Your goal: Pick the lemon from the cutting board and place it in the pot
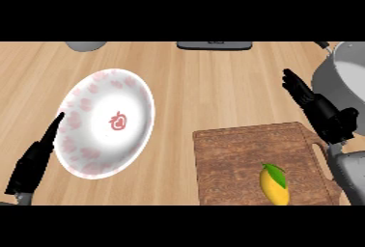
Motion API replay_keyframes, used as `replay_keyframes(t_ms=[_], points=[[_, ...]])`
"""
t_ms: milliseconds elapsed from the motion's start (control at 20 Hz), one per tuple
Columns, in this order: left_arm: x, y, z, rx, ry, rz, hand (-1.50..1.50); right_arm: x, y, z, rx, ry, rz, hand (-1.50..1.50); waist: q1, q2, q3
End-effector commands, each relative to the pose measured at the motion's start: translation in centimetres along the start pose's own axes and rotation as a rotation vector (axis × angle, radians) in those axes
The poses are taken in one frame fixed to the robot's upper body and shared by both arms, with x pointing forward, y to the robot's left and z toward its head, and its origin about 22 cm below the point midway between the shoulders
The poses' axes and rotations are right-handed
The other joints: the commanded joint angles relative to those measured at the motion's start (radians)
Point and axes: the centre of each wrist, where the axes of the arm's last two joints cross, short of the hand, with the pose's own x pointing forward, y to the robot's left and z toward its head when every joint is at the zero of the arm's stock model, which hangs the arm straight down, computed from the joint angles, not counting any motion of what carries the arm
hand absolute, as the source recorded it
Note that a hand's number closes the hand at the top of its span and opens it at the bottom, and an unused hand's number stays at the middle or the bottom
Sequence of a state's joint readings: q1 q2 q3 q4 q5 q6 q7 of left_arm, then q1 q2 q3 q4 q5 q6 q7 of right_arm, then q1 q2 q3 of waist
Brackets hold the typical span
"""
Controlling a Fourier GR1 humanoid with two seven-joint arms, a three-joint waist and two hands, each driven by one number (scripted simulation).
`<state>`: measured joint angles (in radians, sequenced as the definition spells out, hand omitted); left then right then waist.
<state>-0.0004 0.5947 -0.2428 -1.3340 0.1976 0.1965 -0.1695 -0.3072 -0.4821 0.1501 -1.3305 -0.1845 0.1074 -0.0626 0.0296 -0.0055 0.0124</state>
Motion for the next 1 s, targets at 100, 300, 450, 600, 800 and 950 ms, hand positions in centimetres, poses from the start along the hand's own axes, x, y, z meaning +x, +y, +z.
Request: replay_keyframes(t_ms=[100, 300, 450, 600, 800, 950], points=[[1.2, -1.9, 0.0, 0.11, -0.065, 0.152, 0.0, 4.6, -3.6, 2.2, -0.029, -0.479, 0.021, 1.5, -0.083, -0.022, -0.01], [2.3, -4.4, -0.1, 0.164, -0.107, 0.338, 0.0, 6.9, -11.4, 5.3, -0.317, -0.455, 0.449, 1.5, -0.173, -0.037, -0.019], [3.7, -6.5, -0.1, 0.191, -0.174, 0.394, 0.0, 1.3, -8.0, 9.4, -0.526, -0.565, 0.22, -1.5, -0.123, -0.015, -0.01], [4.1, -7.1, -0.4, 0.187, -0.16, 0.415, 0.0, 0.0, -4.0, 12.6, -0.424, -0.755, 0.127, -1.5, -0.12, -0.009, -0.01], [5.1, -7.1, 0.7, 0.149, -0.177, 0.417, 0.0, -0.4, -2.0, 17.8, -0.397, -0.87, 0.14, -1.5, -0.098, -0.01, -0.011], [8.3, -8.4, -0.4, 0.154, -0.213, 0.414, 0.0, 0.6, -2.0, 21.2, -0.361, -0.783, 0.281, -1.5, -0.077, -0.002, -0.012]])
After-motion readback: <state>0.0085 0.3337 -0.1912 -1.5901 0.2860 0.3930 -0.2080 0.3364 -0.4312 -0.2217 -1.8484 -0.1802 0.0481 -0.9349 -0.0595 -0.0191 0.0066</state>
